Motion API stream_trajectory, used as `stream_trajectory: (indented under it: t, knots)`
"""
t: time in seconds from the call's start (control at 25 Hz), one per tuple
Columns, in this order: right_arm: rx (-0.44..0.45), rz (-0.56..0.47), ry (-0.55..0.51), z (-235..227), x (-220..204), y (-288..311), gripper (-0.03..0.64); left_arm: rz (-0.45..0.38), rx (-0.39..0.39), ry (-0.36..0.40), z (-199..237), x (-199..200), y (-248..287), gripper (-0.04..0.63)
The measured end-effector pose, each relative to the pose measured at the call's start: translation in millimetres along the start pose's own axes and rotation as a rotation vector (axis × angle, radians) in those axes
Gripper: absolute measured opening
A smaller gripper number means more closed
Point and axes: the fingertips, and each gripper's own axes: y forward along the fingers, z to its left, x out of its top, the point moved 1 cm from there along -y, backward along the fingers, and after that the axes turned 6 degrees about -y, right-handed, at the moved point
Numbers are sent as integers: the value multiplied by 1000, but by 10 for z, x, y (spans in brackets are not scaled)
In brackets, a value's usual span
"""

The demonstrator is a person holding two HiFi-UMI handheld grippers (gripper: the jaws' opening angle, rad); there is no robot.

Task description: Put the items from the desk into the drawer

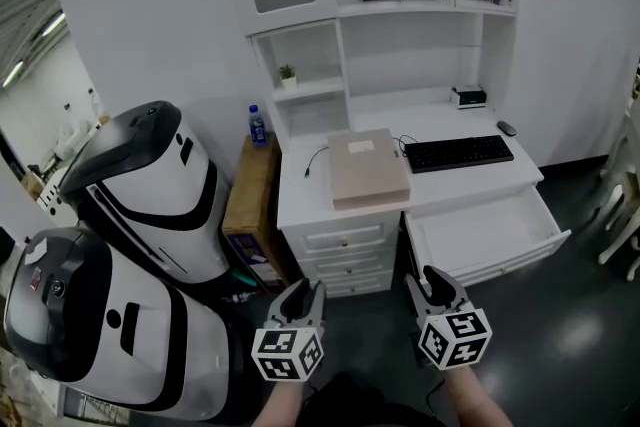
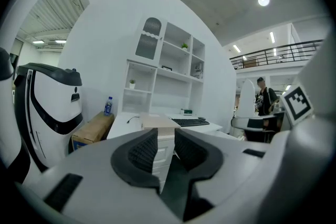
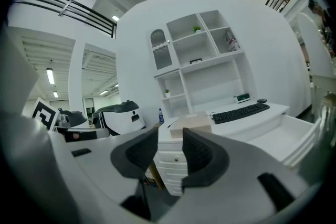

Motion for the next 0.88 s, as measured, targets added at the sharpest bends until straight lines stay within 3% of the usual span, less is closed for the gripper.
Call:
stream_trajectory:
  t: [0.52,0.88]
  knots:
    - [37,-6,40,-184,185,504,225,3,-14,-6,179,175,554,117]
    - [29,16,72,-442,243,1242,249,1,-28,-20,560,402,1280,163]
